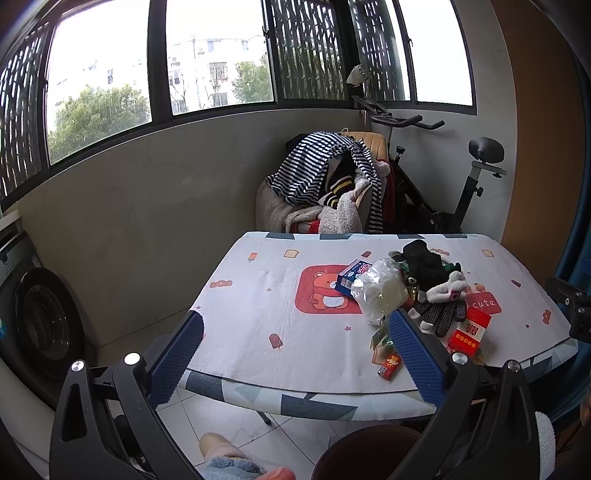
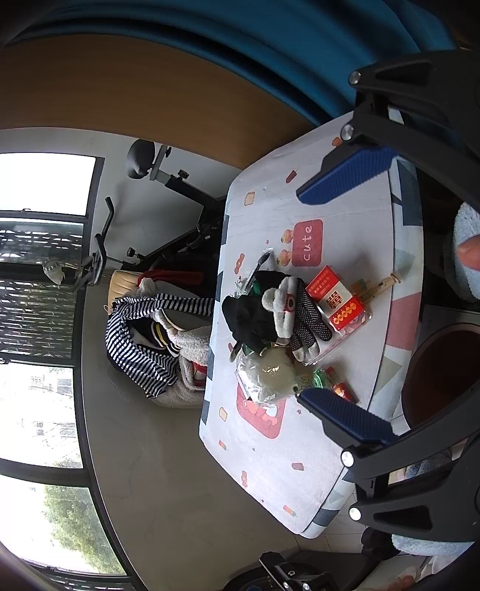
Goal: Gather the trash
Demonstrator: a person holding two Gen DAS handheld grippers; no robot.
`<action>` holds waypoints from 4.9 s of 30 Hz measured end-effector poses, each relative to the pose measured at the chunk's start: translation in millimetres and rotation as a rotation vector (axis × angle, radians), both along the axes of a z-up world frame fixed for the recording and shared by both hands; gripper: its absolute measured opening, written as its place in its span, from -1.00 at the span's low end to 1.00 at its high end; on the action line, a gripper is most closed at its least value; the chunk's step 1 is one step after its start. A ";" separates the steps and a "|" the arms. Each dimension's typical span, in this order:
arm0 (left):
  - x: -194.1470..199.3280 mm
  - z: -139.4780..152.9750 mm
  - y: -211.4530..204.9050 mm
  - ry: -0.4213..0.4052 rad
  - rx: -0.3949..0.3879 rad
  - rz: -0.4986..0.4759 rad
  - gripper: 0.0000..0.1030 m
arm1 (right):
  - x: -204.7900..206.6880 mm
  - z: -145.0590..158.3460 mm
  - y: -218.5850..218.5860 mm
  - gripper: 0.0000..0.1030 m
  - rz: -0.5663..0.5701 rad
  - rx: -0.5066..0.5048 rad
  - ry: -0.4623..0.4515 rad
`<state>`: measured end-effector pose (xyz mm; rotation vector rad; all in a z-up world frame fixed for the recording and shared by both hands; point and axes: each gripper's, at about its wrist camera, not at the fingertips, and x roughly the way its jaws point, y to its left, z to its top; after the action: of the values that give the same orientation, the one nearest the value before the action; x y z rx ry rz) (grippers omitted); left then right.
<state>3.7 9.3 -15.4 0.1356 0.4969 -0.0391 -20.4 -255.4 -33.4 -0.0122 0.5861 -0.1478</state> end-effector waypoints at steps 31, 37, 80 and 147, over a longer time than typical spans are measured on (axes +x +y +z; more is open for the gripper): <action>4.0 -7.3 -2.5 0.026 -0.005 -0.047 0.91 | 2.8 -4.5 -8.2 0.90 -0.007 -0.002 0.015; 14.8 -17.8 -9.0 0.063 -0.014 -0.121 0.91 | 9.7 -17.3 -12.0 0.90 -0.007 0.018 0.037; 112.0 -133.5 9.3 0.306 -0.179 -0.073 0.91 | 148.5 -182.4 -15.0 0.90 0.343 -0.264 0.356; 34.6 -154.6 -8.7 0.445 -0.190 -0.456 -0.94 | 11.0 -165.9 32.1 0.82 0.329 0.209 0.172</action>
<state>38.3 0.6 -170.0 0.0505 0.8951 -0.5711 -9.4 -223.4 -199.3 0.0817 0.7600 0.2362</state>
